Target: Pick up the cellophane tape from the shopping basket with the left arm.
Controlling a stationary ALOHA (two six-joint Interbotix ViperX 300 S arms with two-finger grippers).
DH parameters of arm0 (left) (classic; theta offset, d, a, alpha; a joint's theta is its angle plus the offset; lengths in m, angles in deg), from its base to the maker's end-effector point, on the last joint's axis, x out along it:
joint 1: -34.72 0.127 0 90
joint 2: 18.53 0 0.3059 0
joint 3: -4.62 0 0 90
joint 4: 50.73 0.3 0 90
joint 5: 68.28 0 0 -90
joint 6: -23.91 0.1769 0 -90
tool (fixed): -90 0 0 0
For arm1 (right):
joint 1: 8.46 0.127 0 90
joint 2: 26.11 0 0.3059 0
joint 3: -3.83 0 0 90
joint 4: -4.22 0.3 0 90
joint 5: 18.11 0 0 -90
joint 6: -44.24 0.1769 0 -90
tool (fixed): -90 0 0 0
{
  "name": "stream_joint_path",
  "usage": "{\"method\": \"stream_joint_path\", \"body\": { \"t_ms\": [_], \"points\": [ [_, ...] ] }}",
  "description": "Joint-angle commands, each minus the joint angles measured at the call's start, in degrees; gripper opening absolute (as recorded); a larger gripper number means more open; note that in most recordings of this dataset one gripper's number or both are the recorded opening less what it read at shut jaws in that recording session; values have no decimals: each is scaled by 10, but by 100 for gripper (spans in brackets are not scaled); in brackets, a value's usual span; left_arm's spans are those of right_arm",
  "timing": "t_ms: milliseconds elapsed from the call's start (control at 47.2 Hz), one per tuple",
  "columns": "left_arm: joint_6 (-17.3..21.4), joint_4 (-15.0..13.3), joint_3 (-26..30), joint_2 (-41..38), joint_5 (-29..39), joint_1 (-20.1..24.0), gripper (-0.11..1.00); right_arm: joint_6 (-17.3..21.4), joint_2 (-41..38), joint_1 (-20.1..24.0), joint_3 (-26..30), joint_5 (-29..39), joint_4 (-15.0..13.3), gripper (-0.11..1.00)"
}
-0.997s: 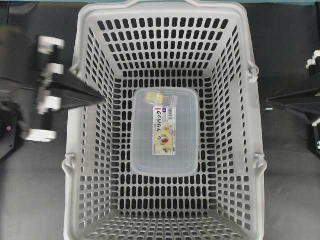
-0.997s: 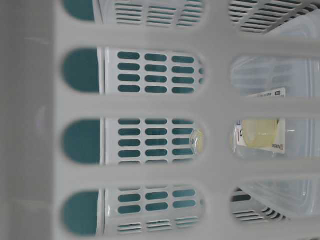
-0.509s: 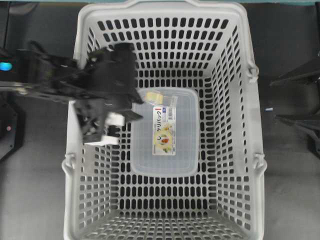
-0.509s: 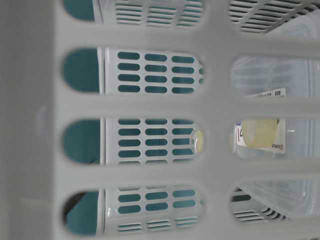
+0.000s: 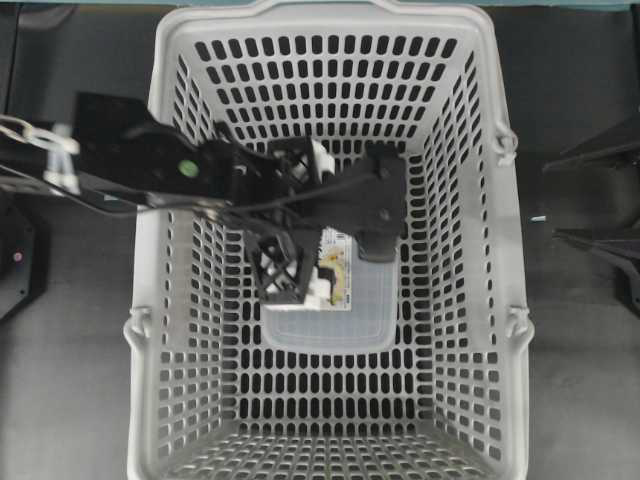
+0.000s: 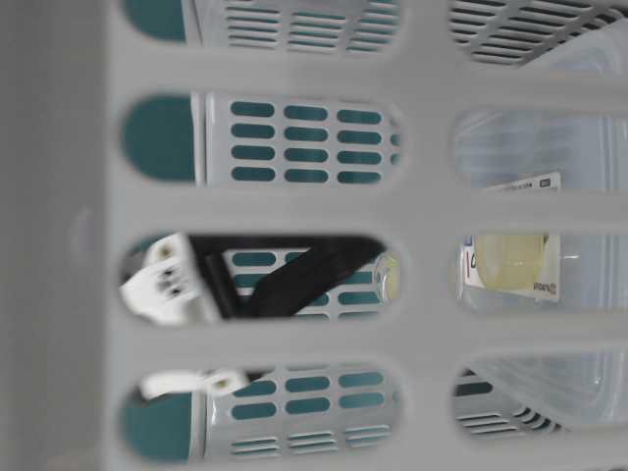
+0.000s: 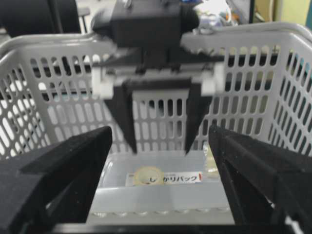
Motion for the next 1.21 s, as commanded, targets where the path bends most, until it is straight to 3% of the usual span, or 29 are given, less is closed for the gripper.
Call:
{"method": "stream_joint_path", "body": {
  "t_ms": [0,1187],
  "points": [
    [-3,2,6,-13,0,-10,88,0,-2,1,4,-5,2,77],
    [-4,2,-6,-59,-16,-18,88,2,-1,1,-9,-7,2,77]
  ]
}}
